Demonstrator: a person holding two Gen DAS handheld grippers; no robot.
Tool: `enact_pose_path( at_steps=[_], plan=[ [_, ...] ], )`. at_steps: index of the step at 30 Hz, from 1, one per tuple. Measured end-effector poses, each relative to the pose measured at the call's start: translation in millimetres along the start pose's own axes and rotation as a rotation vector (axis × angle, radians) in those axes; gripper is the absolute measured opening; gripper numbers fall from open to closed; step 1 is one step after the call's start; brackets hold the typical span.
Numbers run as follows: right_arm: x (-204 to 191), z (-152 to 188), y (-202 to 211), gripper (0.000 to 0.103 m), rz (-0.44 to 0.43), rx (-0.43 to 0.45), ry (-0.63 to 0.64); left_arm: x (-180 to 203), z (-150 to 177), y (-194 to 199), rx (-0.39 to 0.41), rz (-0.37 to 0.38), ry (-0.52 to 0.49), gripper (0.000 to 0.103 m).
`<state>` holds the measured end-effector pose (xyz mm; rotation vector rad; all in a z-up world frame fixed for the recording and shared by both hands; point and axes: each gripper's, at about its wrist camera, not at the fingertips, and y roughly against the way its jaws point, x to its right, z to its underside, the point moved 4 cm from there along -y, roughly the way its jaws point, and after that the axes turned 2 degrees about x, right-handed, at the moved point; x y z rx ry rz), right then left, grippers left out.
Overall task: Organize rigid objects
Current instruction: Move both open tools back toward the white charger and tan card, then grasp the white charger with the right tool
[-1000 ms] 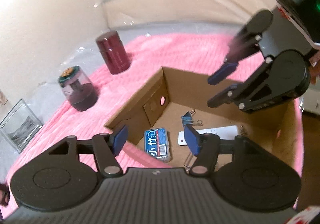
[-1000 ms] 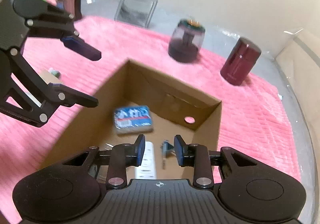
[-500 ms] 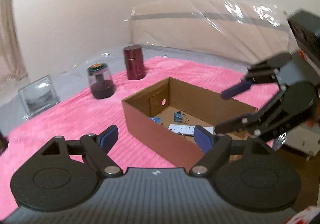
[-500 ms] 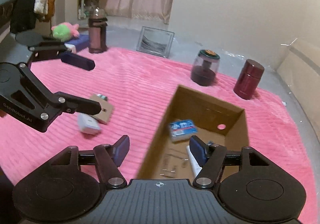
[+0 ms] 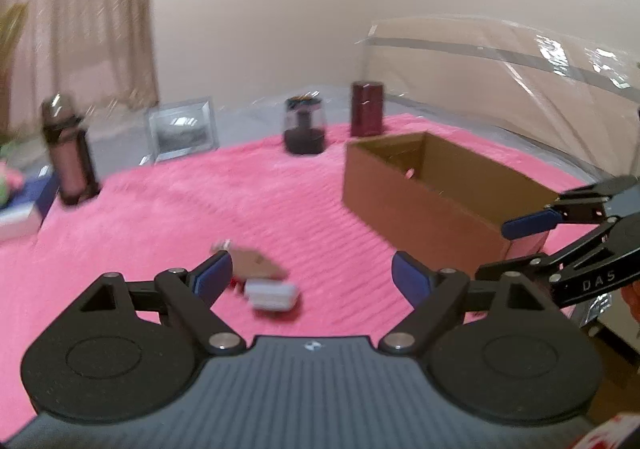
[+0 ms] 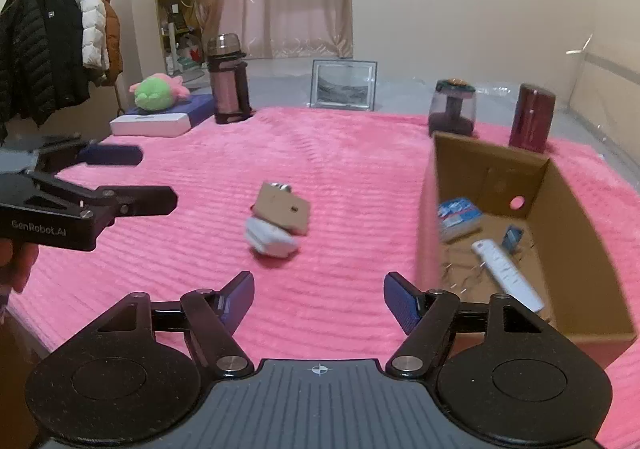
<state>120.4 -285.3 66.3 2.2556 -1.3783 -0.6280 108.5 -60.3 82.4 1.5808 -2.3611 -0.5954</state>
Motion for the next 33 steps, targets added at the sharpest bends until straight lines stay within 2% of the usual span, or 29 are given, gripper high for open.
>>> enact_pose_path(
  at_steps=[5,9,14,22,28,33],
  plan=[
    [-13,16,-12,0.069,-0.018,-0.008,-0.036,-27,31,13,-0.022,-0.064,0.114,0.084],
    [-18,27,-21,0.069,-0.025,-0.013,-0.059,-41,47,21,-0.022,-0.108,0.165,0.084],
    [-24,34,-34,0.069,-0.04,-0.022,-0.082,-44,59,11,-0.042,-0.144,0.142,0.084],
    [-29,35,-60,0.07,-0.043,-0.025,-0.111,-60,69,-11,-0.092,-0.188,0.18,0.084],
    [-28,30,-91,0.077,-0.055,-0.037,-0.174,-74,67,-27,-0.093,-0.22,0.173,0.085],
    [-26,21,-121,0.08,-0.055,-0.039,-0.21,-87,67,-45,-0.109,-0.216,0.177,0.086]
  ],
)
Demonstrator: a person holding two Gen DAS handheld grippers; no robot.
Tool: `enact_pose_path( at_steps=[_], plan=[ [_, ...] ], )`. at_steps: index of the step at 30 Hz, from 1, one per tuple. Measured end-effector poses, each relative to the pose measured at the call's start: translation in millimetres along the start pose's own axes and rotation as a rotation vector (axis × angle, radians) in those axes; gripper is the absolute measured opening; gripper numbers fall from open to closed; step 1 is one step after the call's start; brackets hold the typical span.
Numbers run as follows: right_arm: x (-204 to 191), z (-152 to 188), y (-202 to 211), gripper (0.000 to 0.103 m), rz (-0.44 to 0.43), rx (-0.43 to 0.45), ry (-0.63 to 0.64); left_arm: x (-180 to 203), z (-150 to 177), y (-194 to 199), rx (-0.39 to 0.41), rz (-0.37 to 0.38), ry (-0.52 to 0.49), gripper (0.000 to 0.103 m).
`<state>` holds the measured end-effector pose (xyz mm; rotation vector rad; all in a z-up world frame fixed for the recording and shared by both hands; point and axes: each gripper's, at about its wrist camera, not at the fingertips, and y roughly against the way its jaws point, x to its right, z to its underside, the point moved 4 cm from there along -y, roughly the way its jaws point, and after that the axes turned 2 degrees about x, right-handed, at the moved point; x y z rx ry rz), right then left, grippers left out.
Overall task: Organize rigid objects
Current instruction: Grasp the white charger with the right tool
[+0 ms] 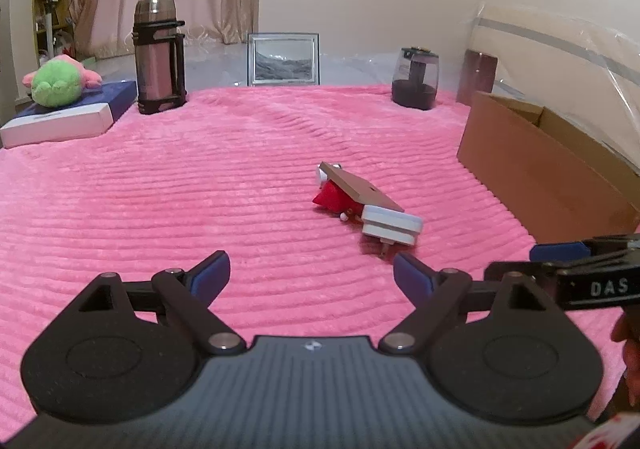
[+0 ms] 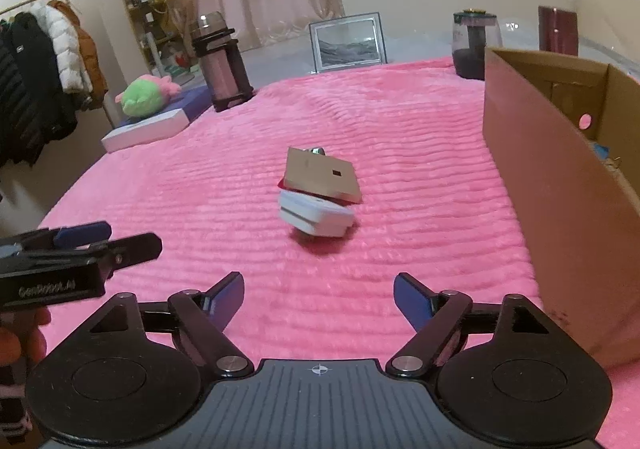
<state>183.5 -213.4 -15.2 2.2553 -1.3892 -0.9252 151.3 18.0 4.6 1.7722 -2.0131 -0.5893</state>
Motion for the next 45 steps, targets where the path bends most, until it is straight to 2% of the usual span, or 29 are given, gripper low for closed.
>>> enact_pose_path(
  at_steps=[11,21,42,44,45],
  plan=[
    [9,-13,-77,0.083,-0.012,-0.012,-0.093,-21,-1,-48,-0.042,-0.004,0.023,0.086],
    [9,-21,-116,0.085,0.012,0.004,-0.106,-34,1,-76,-0.069,-0.007,0.036,0.086],
    [8,-20,-143,0.084,0.053,0.07,-0.161,-42,8,-90,-0.094,0.007,0.071,0.086],
    [8,-20,-142,0.077,0.052,0.075,-0.164,-42,8,-91,-0.096,0.006,0.072,0.086],
    [8,-20,-142,0.077,0.053,0.074,-0.165,-43,8,-91,-0.096,0.005,0.073,0.086]
  ],
)
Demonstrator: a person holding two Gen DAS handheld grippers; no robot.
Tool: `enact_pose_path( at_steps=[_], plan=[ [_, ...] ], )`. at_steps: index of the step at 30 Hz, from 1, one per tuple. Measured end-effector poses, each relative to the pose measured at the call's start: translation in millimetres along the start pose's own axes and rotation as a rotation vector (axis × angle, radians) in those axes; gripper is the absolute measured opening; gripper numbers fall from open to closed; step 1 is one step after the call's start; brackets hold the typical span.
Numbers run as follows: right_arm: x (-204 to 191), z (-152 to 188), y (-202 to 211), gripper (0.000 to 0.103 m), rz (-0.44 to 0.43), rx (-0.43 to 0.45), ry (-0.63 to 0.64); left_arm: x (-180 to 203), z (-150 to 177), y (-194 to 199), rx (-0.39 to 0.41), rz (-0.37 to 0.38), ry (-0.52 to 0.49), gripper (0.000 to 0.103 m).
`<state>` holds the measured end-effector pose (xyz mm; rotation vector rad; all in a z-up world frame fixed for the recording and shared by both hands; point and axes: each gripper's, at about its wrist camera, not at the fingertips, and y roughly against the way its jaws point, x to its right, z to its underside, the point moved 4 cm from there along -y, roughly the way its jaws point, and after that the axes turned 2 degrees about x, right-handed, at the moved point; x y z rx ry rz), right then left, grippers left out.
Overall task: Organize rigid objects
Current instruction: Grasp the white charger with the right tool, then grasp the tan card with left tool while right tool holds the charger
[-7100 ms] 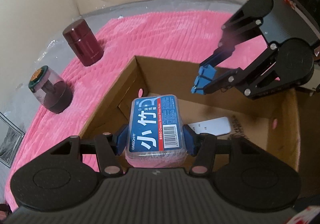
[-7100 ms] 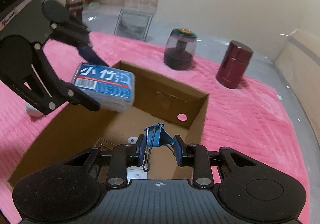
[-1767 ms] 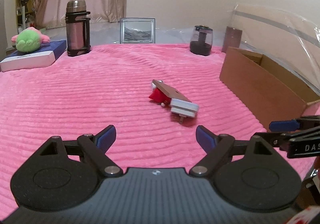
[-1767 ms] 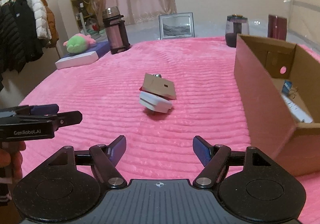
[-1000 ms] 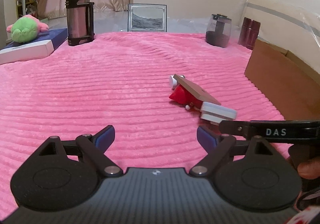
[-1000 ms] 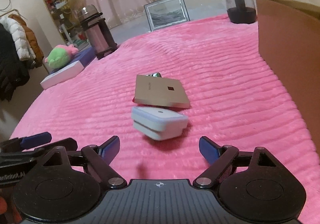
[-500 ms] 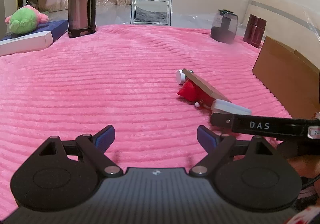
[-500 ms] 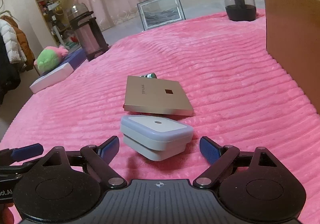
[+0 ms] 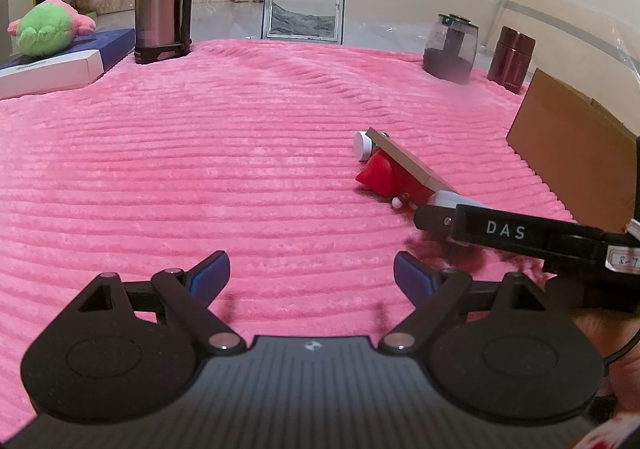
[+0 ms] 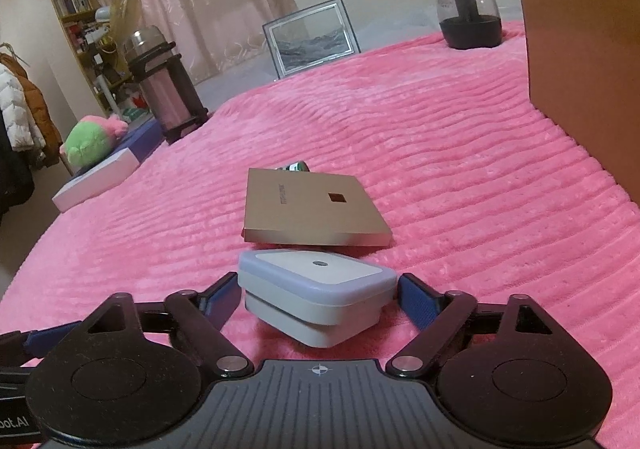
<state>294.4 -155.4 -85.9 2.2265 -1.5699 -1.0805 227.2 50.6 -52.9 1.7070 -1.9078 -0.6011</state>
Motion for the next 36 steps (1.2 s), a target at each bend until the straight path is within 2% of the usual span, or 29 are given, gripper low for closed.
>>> enact_pose_path(
  at_steps=[8,15,18,24,29,36],
  plan=[
    [4,-5,18,0.076,0.006,0.024,0.017,6,-4,-1,0.001,0.015,-0.018,0.086],
    [29,-14,52,0.076,0.093,0.065,0.11,32,-20,-15,-0.01,0.122,-0.124,0.086],
    [40,-17,58,0.076,0.127,0.069,0.13,43,-29,-25,-0.003,0.139,-0.17,0.086],
    [56,-18,60,0.076,0.147,0.068,0.162,62,-49,-48,0.037,0.154,-0.21,0.086],
    [59,-17,58,0.076,0.139,0.063,0.192,78,-52,-72,0.027,0.169,-0.298,0.086],
    [63,-17,50,0.076,0.139,0.056,0.21,93,-53,-86,0.025,0.215,-0.344,0.086]
  ],
)
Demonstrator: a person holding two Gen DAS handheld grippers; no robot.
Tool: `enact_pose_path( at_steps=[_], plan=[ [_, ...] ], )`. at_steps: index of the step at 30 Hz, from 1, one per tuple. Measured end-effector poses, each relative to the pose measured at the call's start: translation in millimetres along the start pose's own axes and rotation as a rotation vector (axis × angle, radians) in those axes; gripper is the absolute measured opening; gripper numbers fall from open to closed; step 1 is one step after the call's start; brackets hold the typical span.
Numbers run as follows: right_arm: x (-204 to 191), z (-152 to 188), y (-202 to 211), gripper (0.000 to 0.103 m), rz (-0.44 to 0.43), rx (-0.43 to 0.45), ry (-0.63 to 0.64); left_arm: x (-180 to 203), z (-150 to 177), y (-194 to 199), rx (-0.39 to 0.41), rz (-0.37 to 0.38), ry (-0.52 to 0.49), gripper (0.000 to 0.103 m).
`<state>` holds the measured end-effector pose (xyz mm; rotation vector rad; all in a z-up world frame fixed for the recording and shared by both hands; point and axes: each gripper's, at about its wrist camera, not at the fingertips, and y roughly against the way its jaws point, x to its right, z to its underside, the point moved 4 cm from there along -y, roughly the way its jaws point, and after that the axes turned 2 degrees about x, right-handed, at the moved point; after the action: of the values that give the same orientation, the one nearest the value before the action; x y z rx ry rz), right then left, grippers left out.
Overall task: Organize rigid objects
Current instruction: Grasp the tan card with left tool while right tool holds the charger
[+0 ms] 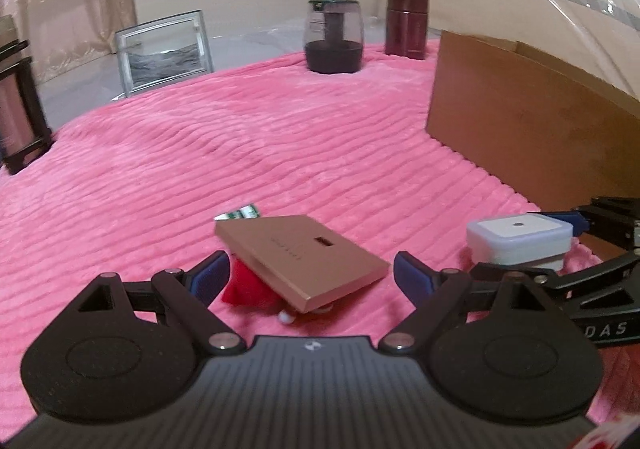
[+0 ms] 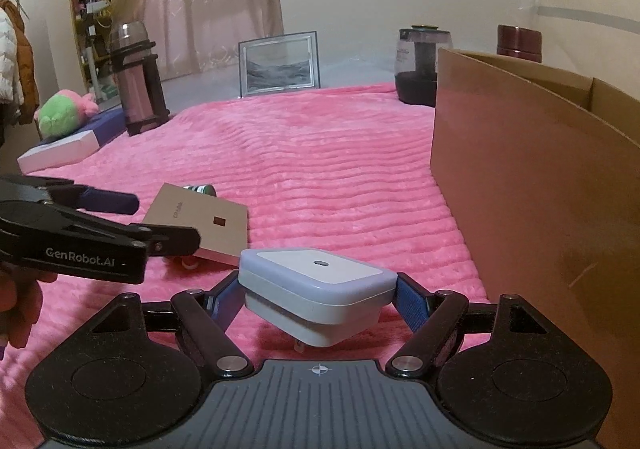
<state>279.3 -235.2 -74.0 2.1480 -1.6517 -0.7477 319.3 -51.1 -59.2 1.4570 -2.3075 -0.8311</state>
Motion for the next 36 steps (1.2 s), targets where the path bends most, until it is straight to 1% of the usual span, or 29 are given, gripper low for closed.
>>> enact_pose_path(
  at_steps=[3,8,13,16,18,20,21,23,25,27,30,32,33,35,36],
  plan=[
    [2,2,-2,0.076,0.004,-0.002,0.003,5,0,-6,-0.008,0.006,-0.016,0.086],
    [5,5,-4,0.076,0.006,-0.008,0.005,7,-1,-14,-0.009,-0.017,-0.014,0.089],
    [8,7,-7,0.076,0.006,-0.01,0.002,11,0,-21,-0.019,-0.066,-0.047,0.089],
    [8,7,-7,0.076,0.007,-0.01,0.003,11,2,-22,-0.027,-0.087,-0.044,0.089],
    [9,8,-6,0.076,0.004,-0.01,0.001,14,4,-20,-0.028,-0.113,-0.066,0.089],
    [10,8,-7,0.076,0.001,-0.01,-0.001,17,7,-18,-0.025,-0.109,-0.066,0.089],
    [10,8,-7,0.076,0.001,-0.011,-0.002,17,9,-16,-0.025,-0.106,-0.053,0.088],
    [10,9,-6,0.076,0.0,-0.011,-0.001,18,12,-10,-0.017,-0.136,-0.033,0.088],
    [10,9,-6,0.076,0.001,-0.01,0.004,22,15,-6,-0.002,-0.141,-0.015,0.088],
    [9,9,-6,0.076,0.0,-0.011,0.005,25,17,-5,0.01,-0.149,0.006,0.083],
    [10,9,-5,0.074,-0.001,-0.012,0.003,26,18,-8,0.017,-0.165,0.059,0.079],
    [11,9,-4,0.074,0.001,-0.011,0.002,24,19,-10,0.022,-0.184,0.116,0.077],
    [12,9,-4,0.074,0.0,-0.011,0.001,22,19,-9,0.026,-0.183,0.159,0.072],
    [13,10,-3,0.074,-0.001,-0.011,0.001,17,19,-7,0.034,-0.171,0.251,0.069],
    [13,10,-3,0.074,-0.001,-0.011,0.002,15,19,-6,0.041,-0.17,0.282,0.064]
  ],
)
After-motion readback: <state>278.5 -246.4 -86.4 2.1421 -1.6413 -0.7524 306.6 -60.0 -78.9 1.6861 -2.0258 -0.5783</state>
